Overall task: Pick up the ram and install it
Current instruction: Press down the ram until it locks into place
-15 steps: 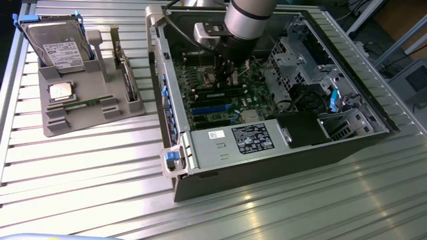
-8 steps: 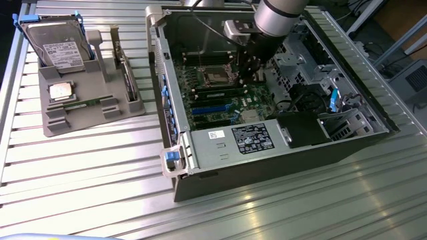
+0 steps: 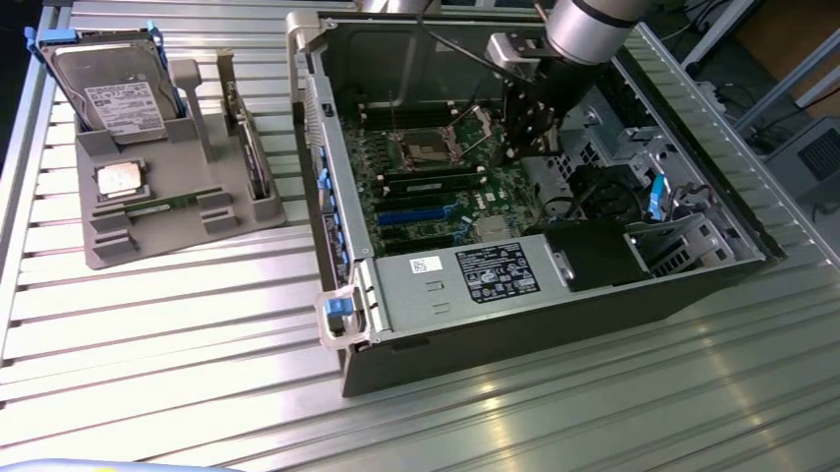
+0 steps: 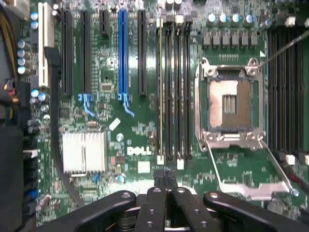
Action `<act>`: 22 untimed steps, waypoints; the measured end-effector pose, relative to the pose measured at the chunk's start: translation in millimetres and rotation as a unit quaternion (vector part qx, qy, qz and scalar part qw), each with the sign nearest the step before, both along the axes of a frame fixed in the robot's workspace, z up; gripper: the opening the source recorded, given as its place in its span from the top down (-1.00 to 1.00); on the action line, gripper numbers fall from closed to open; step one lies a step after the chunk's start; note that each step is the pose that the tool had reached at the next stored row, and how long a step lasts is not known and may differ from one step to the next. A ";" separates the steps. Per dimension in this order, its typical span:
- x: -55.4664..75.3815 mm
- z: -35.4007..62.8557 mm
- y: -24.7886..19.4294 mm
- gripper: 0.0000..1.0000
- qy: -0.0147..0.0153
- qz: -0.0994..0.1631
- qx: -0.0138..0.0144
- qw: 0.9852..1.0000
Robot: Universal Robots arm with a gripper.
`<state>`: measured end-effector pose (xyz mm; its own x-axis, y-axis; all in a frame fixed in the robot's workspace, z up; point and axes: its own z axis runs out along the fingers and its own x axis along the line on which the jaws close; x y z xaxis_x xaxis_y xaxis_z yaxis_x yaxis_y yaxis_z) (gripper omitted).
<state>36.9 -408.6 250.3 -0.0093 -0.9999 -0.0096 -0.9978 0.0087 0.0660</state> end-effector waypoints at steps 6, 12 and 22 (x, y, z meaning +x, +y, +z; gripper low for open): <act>15.8 26.7 0.0 0.79 0.000 0.000 0.000 1.000; 19.2 41.1 0.0 0.79 0.000 0.000 0.000 1.000; 19.2 40.7 0.0 0.79 0.000 -0.065 -0.001 0.998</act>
<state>56.2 -408.6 291.0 -0.1397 -0.9902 -0.0079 -0.9881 0.1389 0.0657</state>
